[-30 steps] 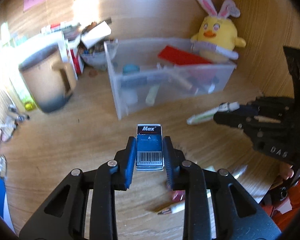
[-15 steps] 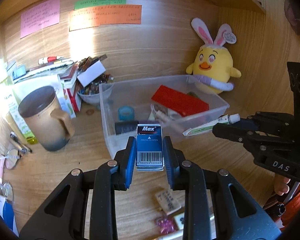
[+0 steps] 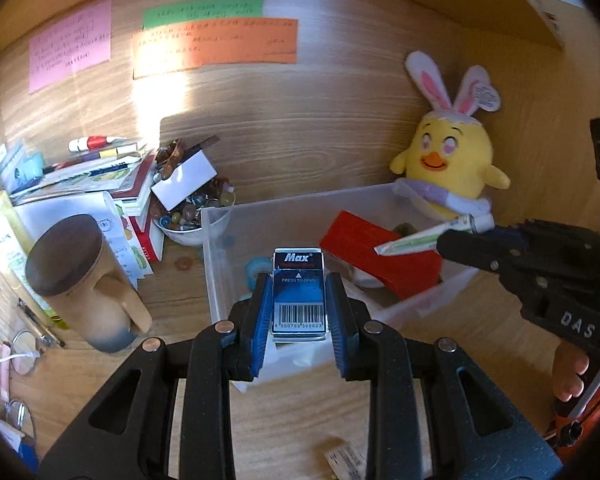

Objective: Organize objects
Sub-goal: 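Carry staple box and white tube into the clear box and release both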

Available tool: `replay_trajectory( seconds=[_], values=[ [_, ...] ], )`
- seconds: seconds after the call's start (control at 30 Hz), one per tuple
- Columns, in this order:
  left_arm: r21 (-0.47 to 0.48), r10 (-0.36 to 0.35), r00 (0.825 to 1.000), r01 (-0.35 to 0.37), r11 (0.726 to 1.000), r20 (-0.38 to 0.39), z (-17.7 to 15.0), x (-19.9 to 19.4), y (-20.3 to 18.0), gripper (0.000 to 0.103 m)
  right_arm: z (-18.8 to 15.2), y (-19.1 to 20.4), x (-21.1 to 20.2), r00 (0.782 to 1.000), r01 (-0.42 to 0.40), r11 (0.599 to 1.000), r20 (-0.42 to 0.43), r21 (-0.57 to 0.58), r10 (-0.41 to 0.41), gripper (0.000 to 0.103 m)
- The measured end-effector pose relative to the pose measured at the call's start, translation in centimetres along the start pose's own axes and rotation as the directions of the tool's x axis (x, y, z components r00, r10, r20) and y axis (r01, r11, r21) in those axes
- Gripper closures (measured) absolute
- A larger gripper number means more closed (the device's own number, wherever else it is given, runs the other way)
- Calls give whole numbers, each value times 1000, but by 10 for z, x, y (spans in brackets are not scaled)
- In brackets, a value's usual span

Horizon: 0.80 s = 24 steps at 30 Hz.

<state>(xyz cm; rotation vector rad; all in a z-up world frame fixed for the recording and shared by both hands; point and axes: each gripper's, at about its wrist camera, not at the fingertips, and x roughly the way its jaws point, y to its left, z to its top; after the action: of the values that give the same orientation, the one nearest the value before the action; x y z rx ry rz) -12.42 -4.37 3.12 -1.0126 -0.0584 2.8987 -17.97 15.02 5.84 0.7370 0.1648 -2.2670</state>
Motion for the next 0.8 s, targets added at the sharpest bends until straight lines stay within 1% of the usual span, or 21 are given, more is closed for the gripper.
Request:
replay_trajectory(
  seconds=[0.17, 0.4, 0.53, 0.7, 0.77, 0.8],
  values=[
    [-36, 4, 999, -5, 999, -49, 4, 25, 14, 76, 2, -7, 28, 998, -20, 1000, -53, 24, 21, 89],
    [-57, -14, 995, 8, 998, -102, -1, 50, 21, 76, -5, -18, 66, 986, -61, 995, -149, 77, 72, 89],
    [-38, -22, 992, 17, 999, -120, -5, 55, 19, 76, -7, -26, 75, 982, -29, 995, -185, 97, 46, 88],
    [-28, -29, 992, 26, 999, -125, -6, 56, 17, 76, -8, -33, 77, 979, 1, 992, -201, 124, 24, 88],
    [-28, -31, 991, 27, 999, -129, -7, 56, 17, 76, -8, -34, 76, 980, 17, 992, -199, 124, 8, 83],
    [-28, -29, 991, 26, 999, -131, -7, 56, 17, 76, -7, -34, 75, 981, 28, 992, -195, 121, -4, 77]
  ],
)
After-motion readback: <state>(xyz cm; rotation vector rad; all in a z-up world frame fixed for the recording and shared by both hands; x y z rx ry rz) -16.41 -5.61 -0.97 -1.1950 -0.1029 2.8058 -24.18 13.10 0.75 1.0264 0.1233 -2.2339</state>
